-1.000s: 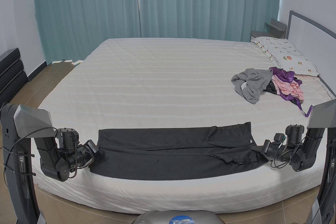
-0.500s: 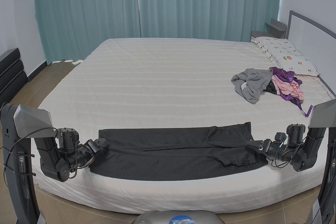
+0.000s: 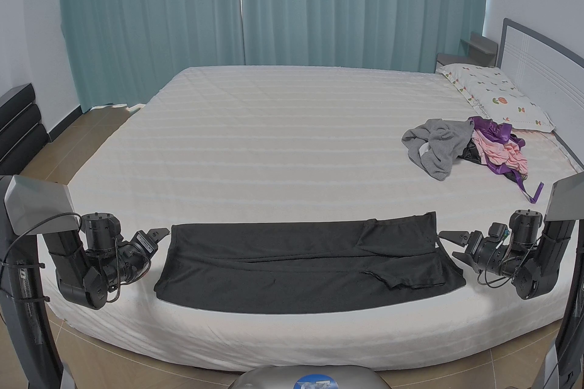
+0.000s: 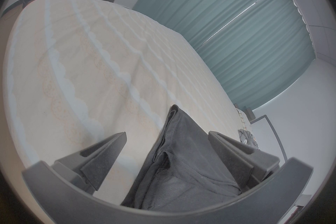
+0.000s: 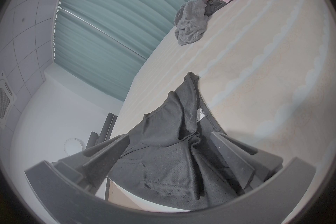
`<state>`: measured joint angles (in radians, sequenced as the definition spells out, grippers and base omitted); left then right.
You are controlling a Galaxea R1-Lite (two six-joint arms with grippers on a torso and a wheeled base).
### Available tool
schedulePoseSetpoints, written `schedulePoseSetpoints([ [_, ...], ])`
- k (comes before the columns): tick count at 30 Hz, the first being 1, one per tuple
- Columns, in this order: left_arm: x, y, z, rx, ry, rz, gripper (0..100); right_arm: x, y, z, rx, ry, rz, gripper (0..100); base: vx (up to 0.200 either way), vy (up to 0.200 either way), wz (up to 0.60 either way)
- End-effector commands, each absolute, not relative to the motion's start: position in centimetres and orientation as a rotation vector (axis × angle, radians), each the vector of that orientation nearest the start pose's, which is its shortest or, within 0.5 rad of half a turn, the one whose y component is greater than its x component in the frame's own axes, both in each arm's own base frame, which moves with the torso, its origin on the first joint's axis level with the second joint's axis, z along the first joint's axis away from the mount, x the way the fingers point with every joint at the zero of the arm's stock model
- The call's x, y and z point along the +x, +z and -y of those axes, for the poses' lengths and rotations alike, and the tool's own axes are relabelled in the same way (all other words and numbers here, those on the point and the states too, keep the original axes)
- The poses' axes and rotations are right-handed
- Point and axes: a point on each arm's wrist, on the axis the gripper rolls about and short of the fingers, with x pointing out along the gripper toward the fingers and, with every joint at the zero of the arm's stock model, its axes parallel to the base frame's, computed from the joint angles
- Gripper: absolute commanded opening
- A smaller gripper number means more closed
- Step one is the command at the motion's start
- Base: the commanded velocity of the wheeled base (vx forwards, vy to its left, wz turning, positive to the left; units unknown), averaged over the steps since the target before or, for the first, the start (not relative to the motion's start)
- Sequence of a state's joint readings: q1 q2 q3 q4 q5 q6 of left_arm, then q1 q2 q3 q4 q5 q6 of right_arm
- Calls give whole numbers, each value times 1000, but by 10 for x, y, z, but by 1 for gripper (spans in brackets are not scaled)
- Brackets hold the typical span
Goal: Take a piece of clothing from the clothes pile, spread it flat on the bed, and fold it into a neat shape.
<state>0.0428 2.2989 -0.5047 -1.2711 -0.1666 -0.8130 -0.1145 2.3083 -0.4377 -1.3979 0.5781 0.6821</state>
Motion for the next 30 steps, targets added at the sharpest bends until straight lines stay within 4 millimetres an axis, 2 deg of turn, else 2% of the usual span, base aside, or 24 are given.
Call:
schedulePoseSetpoints([
  [1,324,-5,-10,-849,79,-518,100,308,-12,23,822,285,-595,100,0,0,0],
  [6,326,-3,-6,-845,38,-531,100,307,-12,23,823,285,-599,100,0,0,0],
  [11,351,0,-2,-774,6,-581,100,304,-14,23,830,281,-611,100,0,0,0],
  [15,359,-5,3,-674,-2,-682,100,304,-14,23,830,281,-611,100,0,0,0],
  [21,360,-23,5,-622,-7,-739,100,304,-15,21,830,284,-616,100,0,0,0],
  [30,353,-25,13,-518,-65,-709,100,305,-17,20,829,285,-624,100,0,0,0],
])
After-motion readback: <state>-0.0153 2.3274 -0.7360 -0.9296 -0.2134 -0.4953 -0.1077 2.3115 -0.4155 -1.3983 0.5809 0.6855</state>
